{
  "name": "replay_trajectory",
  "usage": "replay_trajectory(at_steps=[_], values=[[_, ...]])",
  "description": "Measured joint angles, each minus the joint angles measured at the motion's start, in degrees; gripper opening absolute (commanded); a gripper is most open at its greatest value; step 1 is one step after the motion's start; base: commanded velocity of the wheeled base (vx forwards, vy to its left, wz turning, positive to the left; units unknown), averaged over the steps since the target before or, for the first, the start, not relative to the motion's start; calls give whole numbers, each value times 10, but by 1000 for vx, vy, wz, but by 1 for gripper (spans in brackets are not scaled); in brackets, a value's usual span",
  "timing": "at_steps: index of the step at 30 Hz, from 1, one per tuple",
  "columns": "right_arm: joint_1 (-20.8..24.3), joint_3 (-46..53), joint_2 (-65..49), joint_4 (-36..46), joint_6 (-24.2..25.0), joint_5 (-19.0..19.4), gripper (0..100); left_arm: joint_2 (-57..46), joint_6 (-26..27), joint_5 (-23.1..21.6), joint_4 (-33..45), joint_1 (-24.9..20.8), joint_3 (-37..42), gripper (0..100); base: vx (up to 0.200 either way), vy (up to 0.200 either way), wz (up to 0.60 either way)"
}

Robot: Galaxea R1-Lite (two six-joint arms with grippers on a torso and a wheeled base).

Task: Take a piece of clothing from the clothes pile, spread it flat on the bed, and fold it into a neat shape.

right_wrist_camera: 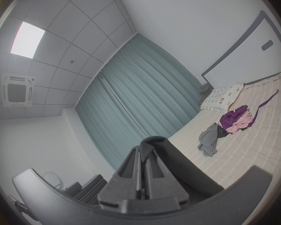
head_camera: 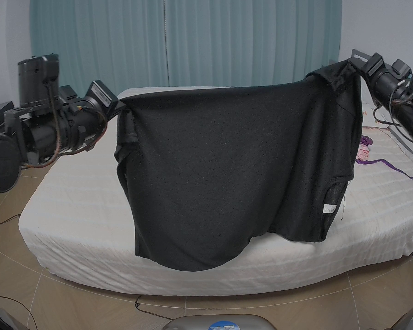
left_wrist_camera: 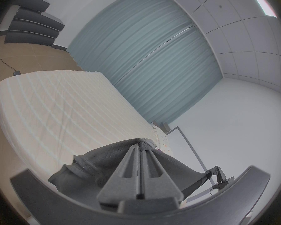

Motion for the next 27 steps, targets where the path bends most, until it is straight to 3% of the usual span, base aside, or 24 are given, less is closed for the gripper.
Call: replay_trajectory(at_steps=[17, 27], values=[[-24, -110, 233, -49, -15, -9, 0, 250, 1, 2, -46, 19, -147, 0, 200, 0, 0], [-19, -147, 367, -80, -16, -26, 0, 390, 1, 12, -67, 24, -215, 0, 0, 0, 0]])
